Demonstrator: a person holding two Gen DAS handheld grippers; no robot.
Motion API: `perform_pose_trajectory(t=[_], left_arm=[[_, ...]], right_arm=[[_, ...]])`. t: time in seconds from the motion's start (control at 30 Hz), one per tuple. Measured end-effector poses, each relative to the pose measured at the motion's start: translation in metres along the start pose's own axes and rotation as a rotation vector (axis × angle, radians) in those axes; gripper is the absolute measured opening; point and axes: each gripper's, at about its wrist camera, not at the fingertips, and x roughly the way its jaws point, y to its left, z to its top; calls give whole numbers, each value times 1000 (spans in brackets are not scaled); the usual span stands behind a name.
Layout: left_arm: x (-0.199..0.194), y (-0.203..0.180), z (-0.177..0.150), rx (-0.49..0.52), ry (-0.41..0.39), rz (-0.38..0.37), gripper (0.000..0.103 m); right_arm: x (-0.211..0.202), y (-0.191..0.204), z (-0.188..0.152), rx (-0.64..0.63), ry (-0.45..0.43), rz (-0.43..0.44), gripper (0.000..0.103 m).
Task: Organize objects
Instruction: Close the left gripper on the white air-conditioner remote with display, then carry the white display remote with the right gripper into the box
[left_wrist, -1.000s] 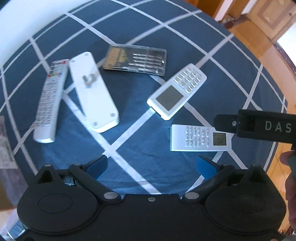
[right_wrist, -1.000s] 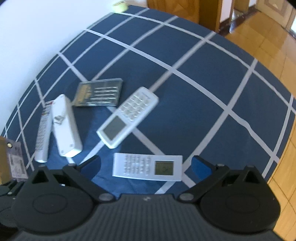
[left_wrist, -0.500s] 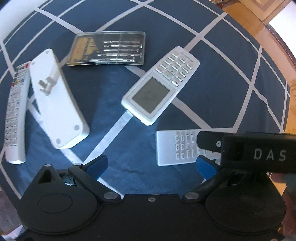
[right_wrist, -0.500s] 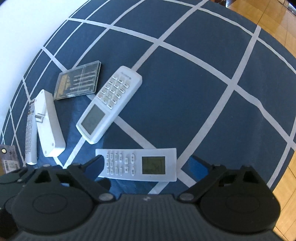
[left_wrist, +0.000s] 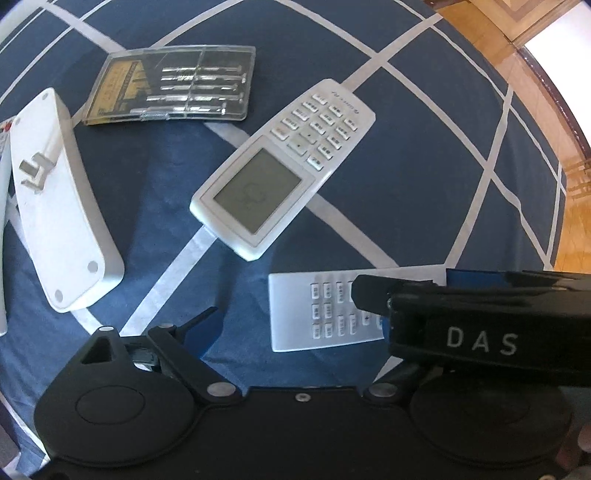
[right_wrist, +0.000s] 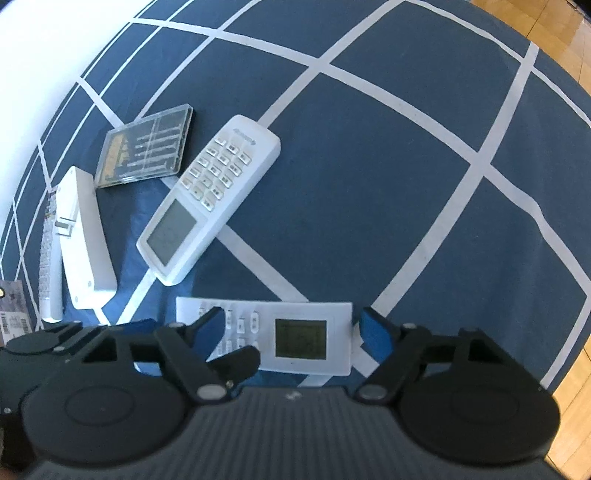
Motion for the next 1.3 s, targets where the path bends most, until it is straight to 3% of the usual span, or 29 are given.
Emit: perform_pose_trajectory(t=[0.13,0.33,0.63,0.9,1.3], left_arm=[[-2,-3,1,12,-6,-2,87],[-5,-6,1,19,-12,-40,70],[-6,-7,-4,2,-25,-37,70],[-38,2,-12,-31,-83,-6,69],[-110,53,-40,-216,-218,78,69]], right_arm=[[1,-1,2,-6,9,2,74],[1,-2,2,-13,8,6,69],[0,2,-1,-24,-6,3,68],[-19,21,-3,-71,-39,30,68],[-53,101,-8,-287,-79,107,68]])
